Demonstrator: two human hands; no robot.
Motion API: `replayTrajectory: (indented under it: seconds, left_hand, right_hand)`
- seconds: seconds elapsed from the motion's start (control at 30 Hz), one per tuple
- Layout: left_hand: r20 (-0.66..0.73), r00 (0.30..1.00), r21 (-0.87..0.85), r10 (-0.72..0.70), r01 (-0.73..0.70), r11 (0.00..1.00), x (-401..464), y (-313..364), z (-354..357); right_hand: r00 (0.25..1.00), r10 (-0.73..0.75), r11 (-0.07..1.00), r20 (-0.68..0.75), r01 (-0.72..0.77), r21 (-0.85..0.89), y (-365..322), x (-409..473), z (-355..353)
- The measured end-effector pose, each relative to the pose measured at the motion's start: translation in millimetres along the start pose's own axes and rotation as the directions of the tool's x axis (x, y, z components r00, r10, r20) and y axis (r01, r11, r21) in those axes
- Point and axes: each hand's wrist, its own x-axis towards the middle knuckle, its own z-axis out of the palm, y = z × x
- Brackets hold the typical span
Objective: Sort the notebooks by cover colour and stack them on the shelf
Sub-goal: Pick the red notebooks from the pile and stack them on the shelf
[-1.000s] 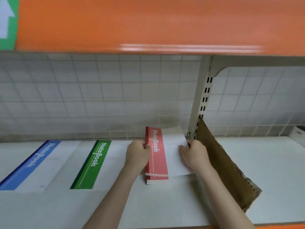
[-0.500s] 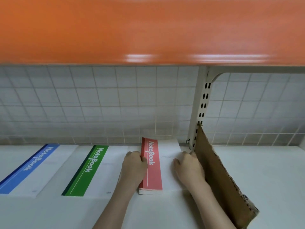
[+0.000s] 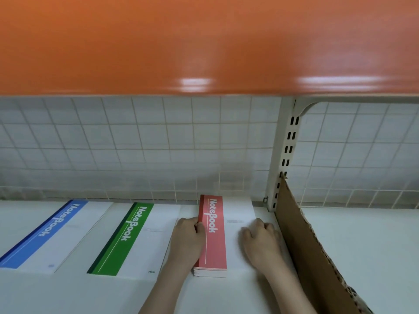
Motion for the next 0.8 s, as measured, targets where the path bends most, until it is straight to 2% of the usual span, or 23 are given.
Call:
replayTrajectory:
  seconds: [0.17,0.4,0.8]
  left_hand:
    - [0.000,1.000,-0.044,-0.014,0.014,0.999,-0.3,-1.1,1.0]
    - [0.069,0.995,-0.106,-0.070,0.077,0.991,-1.4,-0.7,1.0]
    - [0.098,0.990,-0.125,-0.099,0.111,0.986,-6.2,2.7,0.2]
  right_hand:
    - [1.000,-0.001,1.000,0.004,0.001,0.010,1.3,1.7,0.5]
    - [1.000,0.010,0.991,0.018,-0.013,0.133,5.9,3.4,-2.4]
    - [1.000,0.015,0.990,0.023,-0.018,0.143,3.1,0.7,-6.6]
